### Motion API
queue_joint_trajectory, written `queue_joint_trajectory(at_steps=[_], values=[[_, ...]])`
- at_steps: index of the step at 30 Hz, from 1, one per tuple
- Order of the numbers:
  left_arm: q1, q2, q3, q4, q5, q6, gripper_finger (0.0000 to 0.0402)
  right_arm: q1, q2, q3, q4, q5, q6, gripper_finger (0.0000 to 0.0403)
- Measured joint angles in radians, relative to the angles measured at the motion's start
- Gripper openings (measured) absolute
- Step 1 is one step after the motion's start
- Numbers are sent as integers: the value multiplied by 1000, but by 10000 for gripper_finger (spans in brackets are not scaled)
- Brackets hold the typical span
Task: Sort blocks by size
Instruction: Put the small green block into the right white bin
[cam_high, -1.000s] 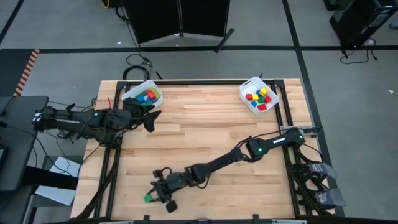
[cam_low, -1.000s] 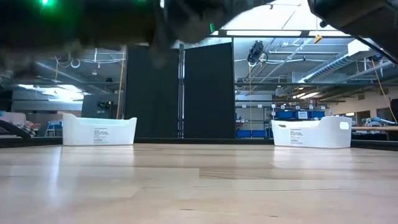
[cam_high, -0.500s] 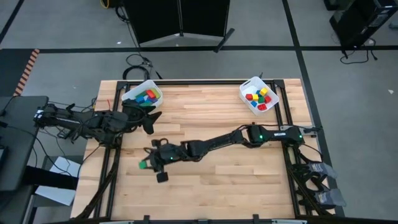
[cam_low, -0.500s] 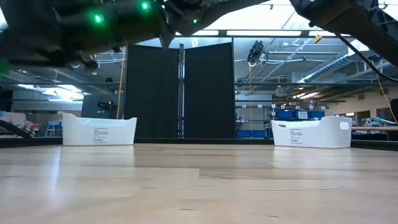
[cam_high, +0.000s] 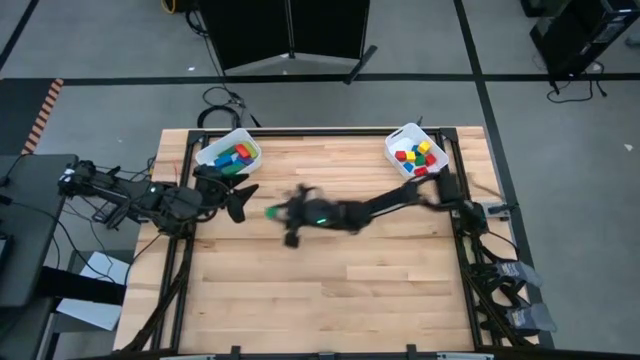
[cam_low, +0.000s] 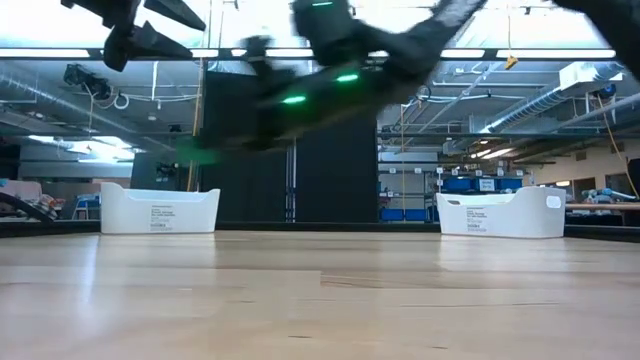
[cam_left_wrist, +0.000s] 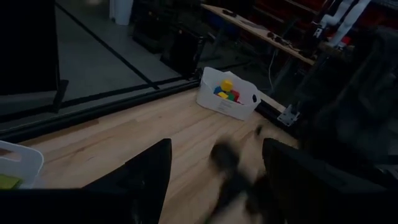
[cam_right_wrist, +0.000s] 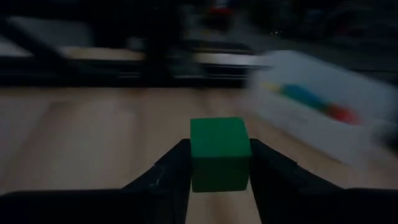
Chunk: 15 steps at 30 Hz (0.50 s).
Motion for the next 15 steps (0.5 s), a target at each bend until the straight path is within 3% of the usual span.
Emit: queue_joint_trajectory(at_steps=[8, 12, 15], values=[[-3, 41, 0, 9, -6, -10, 258, -66, -586, -653, 96, 353, 19, 140], [-3, 107, 0, 45, -6, -15, 258, -120, -869, -878, 77, 505, 71, 140], [-3, 159, 0, 82, -5, -17, 258, -197, -1040, -976, -5, 541, 139, 140]])
